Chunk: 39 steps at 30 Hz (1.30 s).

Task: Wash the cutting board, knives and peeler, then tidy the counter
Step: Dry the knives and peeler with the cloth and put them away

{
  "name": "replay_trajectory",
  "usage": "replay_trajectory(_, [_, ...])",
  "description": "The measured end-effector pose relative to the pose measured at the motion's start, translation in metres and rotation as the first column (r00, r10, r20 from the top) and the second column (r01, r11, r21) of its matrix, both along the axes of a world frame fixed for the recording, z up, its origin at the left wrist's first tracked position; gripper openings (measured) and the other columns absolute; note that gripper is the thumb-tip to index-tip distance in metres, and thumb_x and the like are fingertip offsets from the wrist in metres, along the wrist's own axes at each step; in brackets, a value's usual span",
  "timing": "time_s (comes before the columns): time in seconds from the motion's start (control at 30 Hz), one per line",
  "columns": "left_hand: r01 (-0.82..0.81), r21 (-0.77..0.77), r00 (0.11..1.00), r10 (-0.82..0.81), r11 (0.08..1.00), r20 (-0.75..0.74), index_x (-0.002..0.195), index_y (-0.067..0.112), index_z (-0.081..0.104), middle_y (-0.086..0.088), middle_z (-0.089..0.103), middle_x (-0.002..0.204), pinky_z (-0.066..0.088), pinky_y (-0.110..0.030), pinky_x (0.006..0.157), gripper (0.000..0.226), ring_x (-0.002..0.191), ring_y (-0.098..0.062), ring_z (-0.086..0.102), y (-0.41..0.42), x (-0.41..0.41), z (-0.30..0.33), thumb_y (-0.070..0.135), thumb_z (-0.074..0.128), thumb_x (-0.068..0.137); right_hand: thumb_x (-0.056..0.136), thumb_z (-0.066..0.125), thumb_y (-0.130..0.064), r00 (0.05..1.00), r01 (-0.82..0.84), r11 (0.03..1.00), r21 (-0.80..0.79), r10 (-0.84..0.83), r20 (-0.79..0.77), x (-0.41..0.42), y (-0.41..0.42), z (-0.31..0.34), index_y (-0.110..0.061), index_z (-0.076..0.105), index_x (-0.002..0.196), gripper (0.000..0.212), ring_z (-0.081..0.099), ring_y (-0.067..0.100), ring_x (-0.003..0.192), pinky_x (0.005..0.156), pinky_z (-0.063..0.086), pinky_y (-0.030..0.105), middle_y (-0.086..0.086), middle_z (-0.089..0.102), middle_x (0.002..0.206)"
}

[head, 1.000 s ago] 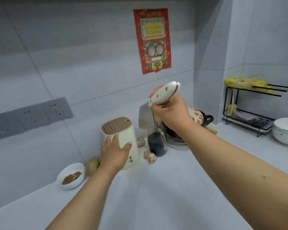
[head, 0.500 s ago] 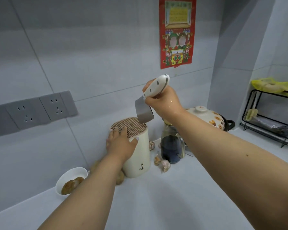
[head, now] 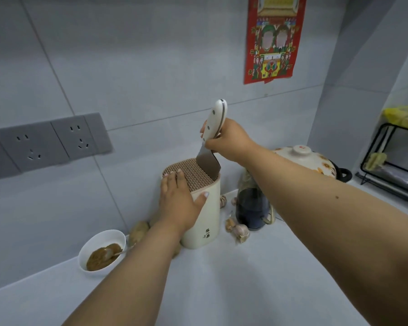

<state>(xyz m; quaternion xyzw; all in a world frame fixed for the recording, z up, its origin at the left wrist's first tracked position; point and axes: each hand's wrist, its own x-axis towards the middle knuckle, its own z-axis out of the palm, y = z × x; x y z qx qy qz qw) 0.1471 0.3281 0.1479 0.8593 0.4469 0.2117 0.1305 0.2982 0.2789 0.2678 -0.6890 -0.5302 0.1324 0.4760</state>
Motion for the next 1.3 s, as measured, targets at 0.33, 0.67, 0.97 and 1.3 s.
replay_trajectory(0.33, [-0.013,0.043,1.000,0.012,0.999,0.013,0.152,0.007,0.017,-0.018,0.013,0.158,0.004,-0.038,0.120,0.085,0.147,-0.031,0.000,0.002,0.004,-0.003,0.058,0.046,0.091,0.077,0.073,-0.004,1.000,-0.027,0.994,-0.104,0.027,-0.005,0.009,0.024,-0.015,-0.009,0.065,0.098,0.023,0.067,0.023,0.087,0.081,0.058,0.040,0.009,0.067,0.095])
replay_trajectory(0.67, [0.047,0.047,0.999,-0.047,0.998,-0.006,0.152,0.009,0.022,-0.015,0.015,0.159,0.007,-0.036,0.119,0.083,0.147,-0.027,0.001,0.015,-0.004,-0.001,0.058,0.048,0.091,0.075,0.080,-0.017,0.992,0.009,0.981,-0.194,0.016,0.124,0.011,0.041,-0.042,-0.014,0.066,0.099,0.027,0.064,0.020,0.091,0.085,0.052,0.034,-0.001,0.066,0.090])
replay_trajectory(0.97, [-0.010,0.091,1.000,0.012,0.996,-0.024,0.151,0.008,0.021,-0.017,0.016,0.158,0.007,-0.035,0.119,0.084,0.147,-0.029,0.003,0.013,0.004,-0.004,0.061,0.044,0.091,0.075,0.079,-0.026,0.994,0.023,0.966,-0.257,0.006,0.111,0.017,0.053,-0.067,-0.017,0.065,0.106,0.035,0.063,0.020,0.098,0.093,0.050,0.042,0.001,0.070,0.102])
replay_trajectory(1.3, [-0.032,0.085,0.999,0.034,0.996,-0.025,0.151,0.008,0.022,-0.016,0.018,0.157,0.010,-0.037,0.119,0.083,0.147,-0.030,0.003,0.011,0.005,-0.004,0.060,0.046,0.091,0.084,0.072,-0.034,0.998,0.041,0.970,-0.238,-0.026,0.063,0.012,0.038,-0.067,-0.014,0.041,0.137,0.064,0.053,0.022,0.120,0.089,0.041,0.027,0.004,0.055,0.131])
